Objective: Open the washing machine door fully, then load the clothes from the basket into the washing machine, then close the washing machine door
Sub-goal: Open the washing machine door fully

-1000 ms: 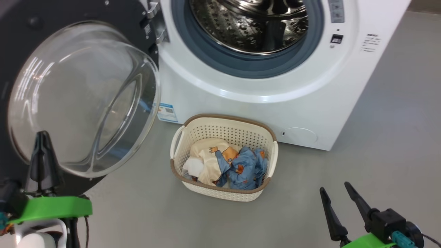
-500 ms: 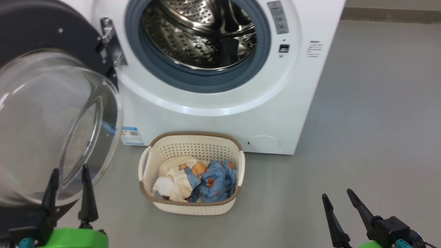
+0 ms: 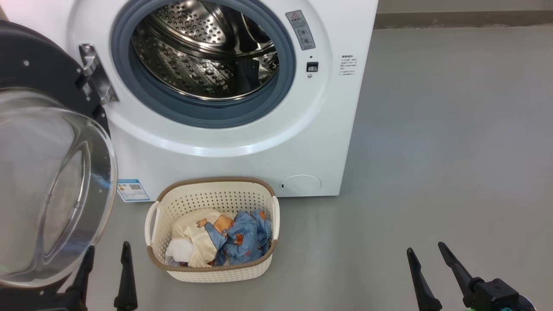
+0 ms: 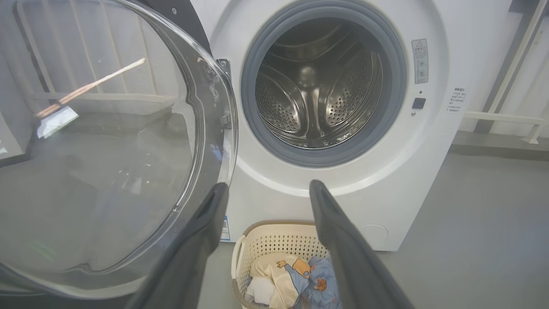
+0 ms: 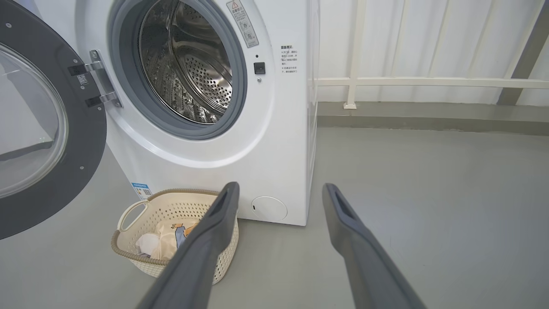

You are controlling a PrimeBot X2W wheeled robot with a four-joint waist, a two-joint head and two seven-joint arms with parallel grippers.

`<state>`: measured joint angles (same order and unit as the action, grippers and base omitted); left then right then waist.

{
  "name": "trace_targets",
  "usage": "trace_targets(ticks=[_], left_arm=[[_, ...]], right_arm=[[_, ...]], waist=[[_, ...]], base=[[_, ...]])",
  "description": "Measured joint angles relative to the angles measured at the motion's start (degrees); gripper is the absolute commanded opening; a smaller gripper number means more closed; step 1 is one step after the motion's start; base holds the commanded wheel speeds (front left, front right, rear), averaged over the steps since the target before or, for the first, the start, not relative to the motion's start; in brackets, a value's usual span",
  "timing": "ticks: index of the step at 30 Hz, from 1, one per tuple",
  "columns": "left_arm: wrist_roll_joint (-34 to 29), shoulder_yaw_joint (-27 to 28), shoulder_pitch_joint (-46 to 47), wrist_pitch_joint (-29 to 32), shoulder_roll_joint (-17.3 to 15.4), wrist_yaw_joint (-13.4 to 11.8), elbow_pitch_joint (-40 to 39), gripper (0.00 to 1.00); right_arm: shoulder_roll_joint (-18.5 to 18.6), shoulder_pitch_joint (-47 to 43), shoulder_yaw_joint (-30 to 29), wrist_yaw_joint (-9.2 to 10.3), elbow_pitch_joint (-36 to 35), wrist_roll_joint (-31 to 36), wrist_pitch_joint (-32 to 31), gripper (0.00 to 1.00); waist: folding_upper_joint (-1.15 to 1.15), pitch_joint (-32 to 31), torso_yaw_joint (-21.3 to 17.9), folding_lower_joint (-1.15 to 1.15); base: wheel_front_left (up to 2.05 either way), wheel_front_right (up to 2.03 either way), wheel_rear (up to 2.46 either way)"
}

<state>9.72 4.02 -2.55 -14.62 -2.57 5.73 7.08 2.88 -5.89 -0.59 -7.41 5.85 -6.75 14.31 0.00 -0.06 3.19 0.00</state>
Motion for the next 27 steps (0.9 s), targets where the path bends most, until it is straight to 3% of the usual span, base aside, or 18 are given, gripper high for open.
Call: trace_targets(ticks=[27], left_arm=[[0.2,-1.3,-4.6,0.0,0.0,-2.3,1.7,1.0]], right_arm=[[-0.5,-0.2,-0.7,0.0,-1.2,-0.1,0.0,1.0]], waist=[[0.0,-0.8,-1.0,0.0]], base=[[0.0,0.0,0.0]])
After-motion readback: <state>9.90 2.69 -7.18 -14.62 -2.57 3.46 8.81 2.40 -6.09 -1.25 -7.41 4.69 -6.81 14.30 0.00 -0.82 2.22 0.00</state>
